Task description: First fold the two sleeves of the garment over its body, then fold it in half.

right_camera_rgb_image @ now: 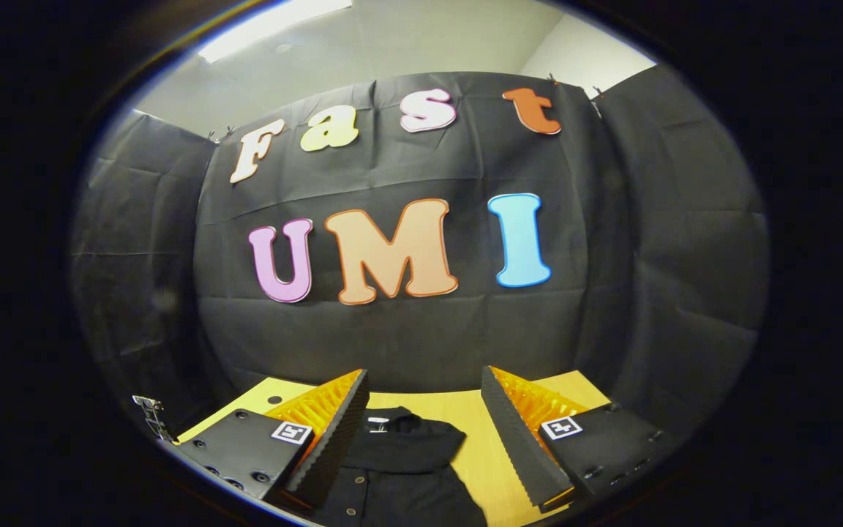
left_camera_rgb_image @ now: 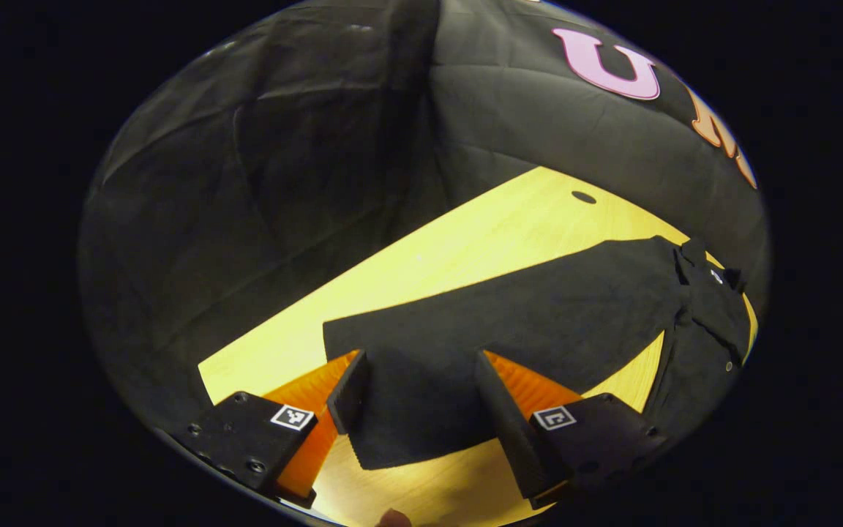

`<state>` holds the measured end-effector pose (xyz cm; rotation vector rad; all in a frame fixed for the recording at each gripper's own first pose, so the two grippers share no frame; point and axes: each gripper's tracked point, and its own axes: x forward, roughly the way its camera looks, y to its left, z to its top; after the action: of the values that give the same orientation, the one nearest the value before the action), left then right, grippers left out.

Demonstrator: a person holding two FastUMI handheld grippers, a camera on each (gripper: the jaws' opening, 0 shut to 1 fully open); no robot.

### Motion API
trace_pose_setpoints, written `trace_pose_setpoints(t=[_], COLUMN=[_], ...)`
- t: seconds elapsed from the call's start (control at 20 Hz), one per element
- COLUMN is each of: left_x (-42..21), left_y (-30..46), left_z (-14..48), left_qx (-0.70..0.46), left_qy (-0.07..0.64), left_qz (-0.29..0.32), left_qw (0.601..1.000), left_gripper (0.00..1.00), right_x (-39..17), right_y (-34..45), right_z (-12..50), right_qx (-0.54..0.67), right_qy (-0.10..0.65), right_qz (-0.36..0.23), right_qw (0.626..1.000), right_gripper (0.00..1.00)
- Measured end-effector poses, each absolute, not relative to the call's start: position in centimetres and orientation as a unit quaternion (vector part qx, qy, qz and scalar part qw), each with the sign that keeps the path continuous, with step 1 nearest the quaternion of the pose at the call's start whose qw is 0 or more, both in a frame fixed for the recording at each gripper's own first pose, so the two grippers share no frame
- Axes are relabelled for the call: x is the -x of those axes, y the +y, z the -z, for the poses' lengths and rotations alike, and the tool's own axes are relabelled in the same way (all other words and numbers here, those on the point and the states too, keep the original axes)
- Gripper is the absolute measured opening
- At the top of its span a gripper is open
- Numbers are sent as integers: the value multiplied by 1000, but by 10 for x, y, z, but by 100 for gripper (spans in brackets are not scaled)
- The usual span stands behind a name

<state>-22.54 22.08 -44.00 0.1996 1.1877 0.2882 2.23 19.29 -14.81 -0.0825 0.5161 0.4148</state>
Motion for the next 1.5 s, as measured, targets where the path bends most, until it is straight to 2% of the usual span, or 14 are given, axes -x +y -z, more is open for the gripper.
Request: trace_pose_setpoints(t=[0.05,0.1,0.15,0.25,0.3,0.4,0.45,0.5,0.55,0.6,0.8,1.05,1.35,1.5], left_x=[224,224,220,213,211,212,210,209,208,206,197,134,47,36], left_y=[216,215,210,209,210,207,205,203,203,205,200,137,-12,-110], left_z=[439,441,442,449,449,447,447,447,446,445,435,398,360,367], left_qx=[-93,-93,-94,-95,-102,-102,-104,-105,-110,-115,-122,-96,-35,-26], left_qy=[552,554,551,545,546,549,549,549,550,550,541,485,396,384], left_qz=[-125,-116,-111,-116,-113,-92,-86,-80,-76,-73,-67,-28,48,113], left_qw=[819,819,822,825,824,825,825,825,825,824,830,869,916,916], left_gripper=[93,88,82,51,37,33,21,9,4,0,0,0,0,0], right_x=[-25,-26,-25,-23,-20,-20,-19,-17,-17,-18,-27,-36,-48,-52], right_y=[186,183,180,181,180,175,173,172,168,164,139,105,39,6], right_z=[146,146,147,149,151,160,162,164,164,163,156,152,166,170], right_qx=[42,41,38,25,20,18,16,11,6,2,5,3,28,51], right_qy=[250,252,256,263,266,273,278,284,287,287,273,275,294,300], right_qz=[-196,-190,-187,-188,-190,-186,-185,-183,-181,-178,-155,-134,-105,-91], right_qw=[947,948,948,946,945,944,943,941,941,941,949,952,950,948], right_gripper=[92,97,97,100,93,93,97,92,92,98,97,98,97,92])
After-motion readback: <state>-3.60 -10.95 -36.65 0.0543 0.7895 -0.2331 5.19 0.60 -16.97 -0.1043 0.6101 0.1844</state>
